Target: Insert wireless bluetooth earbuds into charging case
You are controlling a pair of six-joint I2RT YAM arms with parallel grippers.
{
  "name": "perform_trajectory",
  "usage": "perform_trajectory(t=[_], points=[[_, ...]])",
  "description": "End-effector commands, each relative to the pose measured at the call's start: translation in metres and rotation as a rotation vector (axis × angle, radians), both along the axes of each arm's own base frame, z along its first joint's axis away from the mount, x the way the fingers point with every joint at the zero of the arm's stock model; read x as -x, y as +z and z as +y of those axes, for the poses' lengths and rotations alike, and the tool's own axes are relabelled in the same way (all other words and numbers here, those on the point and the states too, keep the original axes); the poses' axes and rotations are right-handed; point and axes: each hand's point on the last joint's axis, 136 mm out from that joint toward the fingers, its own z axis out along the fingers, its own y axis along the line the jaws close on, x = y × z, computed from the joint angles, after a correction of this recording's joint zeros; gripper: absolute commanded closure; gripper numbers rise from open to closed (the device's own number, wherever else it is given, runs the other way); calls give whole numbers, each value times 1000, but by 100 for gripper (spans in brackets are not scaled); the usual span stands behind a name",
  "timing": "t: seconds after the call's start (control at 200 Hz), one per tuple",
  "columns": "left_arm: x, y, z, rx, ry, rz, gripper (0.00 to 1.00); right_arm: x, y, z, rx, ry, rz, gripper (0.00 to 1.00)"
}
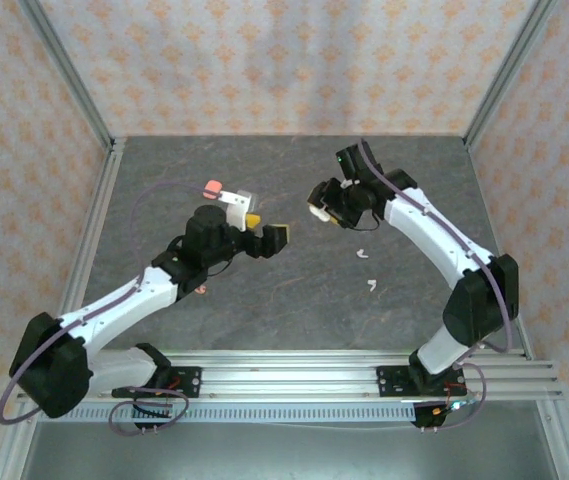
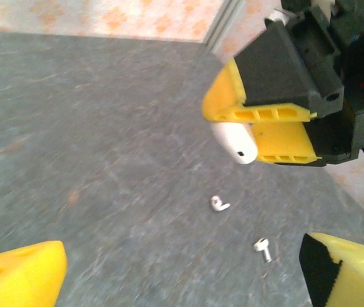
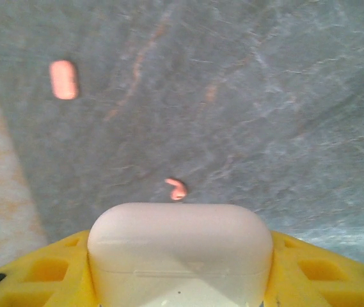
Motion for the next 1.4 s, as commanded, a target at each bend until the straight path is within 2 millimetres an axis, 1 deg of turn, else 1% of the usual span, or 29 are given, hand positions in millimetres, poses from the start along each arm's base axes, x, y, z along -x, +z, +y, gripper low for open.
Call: perform_trajectory(t=[0.0,0.075,0.185,0.21,0.34,0.48,0.585,0.786,0.926,1.026,1.086,1.156,1.216,1.291,1.311,1.391], points=[[-10,49,-29,118,-65,-111,9,4,35,10,-117,-19,-17,45],[-17,55,-40,166,-70,-118,10,6,48,15,-167,-15,-23,46],[-30,62,-49,238,-58,-129,12,12,62,18,-205,0,-30,46],[-31,64,-51,249,-60,-131,13,14,63,18,-204,1,-27,46],[-42,60,-60,268,-64,-121,21,21,69,14,-212,-4,-28,46],[-46,58,-69,278,-85,-108,30,27,75,13,-241,-15,-33,47],[-48,58,-70,285,-84,-104,37,29,79,10,-250,-25,-42,47],[-51,62,-76,317,-99,-95,39,32,78,13,-272,-21,-28,48],[-52,63,-78,351,-97,-73,51,31,79,15,-285,-22,-31,48],[-53,66,-80,352,-104,-68,67,31,78,16,-289,-19,-33,48],[-53,66,-81,348,-107,-61,80,30,77,16,-290,-18,-38,48],[-52,68,-81,345,-110,-53,92,28,79,18,-302,-10,-56,45],[-51,69,-80,342,-108,-48,100,27,82,18,-310,-7,-84,40],[-50,74,-78,351,-102,-48,100,24,87,12,-294,-16,-132,30],[-50,76,-76,355,-99,-47,100,24,92,10,-288,-17,-153,29],[-48,82,-72,366,-92,-34,100,23,107,0,-267,-25,-236,24]])
